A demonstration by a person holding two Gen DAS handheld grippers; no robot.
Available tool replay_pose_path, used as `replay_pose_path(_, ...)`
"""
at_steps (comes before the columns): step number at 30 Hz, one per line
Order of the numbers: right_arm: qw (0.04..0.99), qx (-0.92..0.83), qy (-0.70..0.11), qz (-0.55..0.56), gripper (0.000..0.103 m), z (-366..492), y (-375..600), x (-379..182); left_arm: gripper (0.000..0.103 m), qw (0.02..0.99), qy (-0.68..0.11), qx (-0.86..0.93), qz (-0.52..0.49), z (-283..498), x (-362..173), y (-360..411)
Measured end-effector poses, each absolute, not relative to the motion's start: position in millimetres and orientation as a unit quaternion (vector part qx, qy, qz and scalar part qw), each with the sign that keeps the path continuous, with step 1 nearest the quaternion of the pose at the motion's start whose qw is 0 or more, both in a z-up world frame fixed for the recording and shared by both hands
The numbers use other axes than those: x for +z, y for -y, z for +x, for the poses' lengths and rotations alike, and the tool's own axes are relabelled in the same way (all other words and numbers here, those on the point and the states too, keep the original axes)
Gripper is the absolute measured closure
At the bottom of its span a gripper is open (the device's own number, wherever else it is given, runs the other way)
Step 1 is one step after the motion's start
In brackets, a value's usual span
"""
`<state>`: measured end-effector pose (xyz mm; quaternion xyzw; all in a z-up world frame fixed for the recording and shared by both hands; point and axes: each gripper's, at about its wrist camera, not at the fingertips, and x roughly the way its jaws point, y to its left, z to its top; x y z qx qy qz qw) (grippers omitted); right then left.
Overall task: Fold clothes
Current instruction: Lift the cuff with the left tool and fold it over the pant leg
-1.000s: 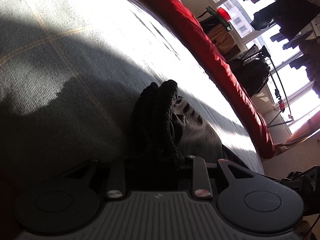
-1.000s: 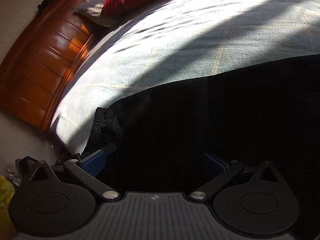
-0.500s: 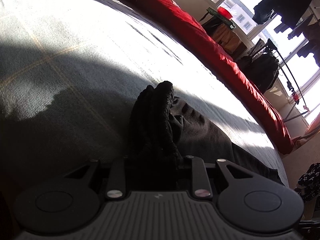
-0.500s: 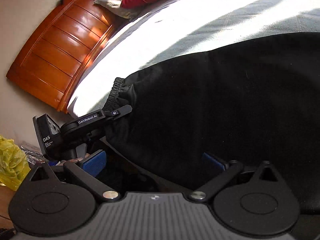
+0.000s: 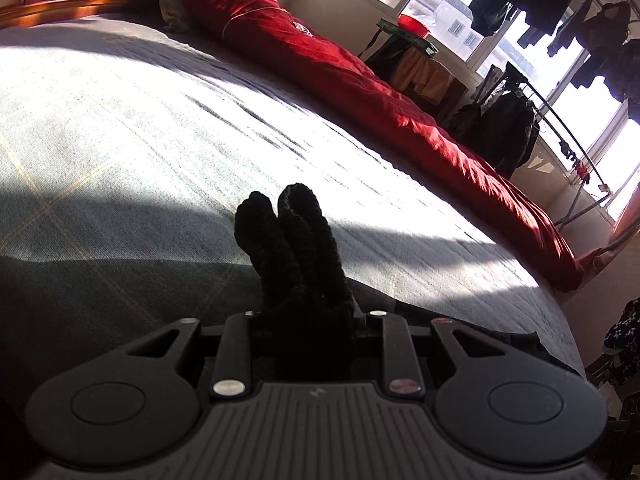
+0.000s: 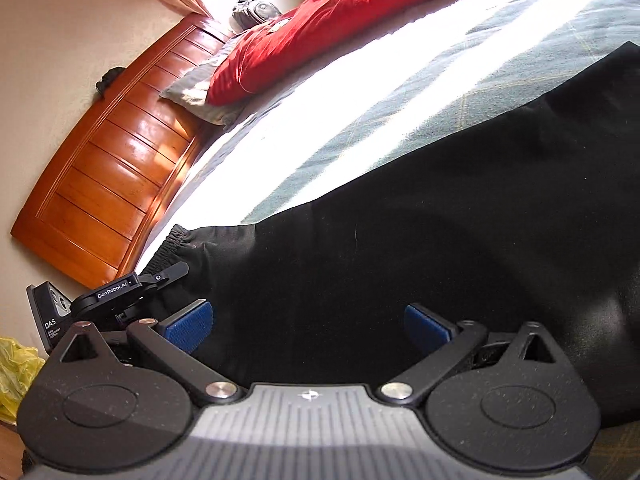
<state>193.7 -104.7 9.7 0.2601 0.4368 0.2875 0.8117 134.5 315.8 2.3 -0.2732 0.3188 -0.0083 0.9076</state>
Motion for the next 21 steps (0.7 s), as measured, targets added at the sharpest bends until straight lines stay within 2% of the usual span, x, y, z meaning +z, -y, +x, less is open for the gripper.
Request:
replay_pose_path(8, 0.824, 0.279, -0.418, 0.261, 0.0, 191, 143, 13, 0.078, 0.905, -0.307, -0.084, -0.283, 153, 36, -268)
replay_pose_path(21, 0.847, 0.2, -0.391, 0.299, 0.0, 189, 213, 16, 0.078, 0.866, -0.352, -0.202, -0.29, 206, 40, -191)
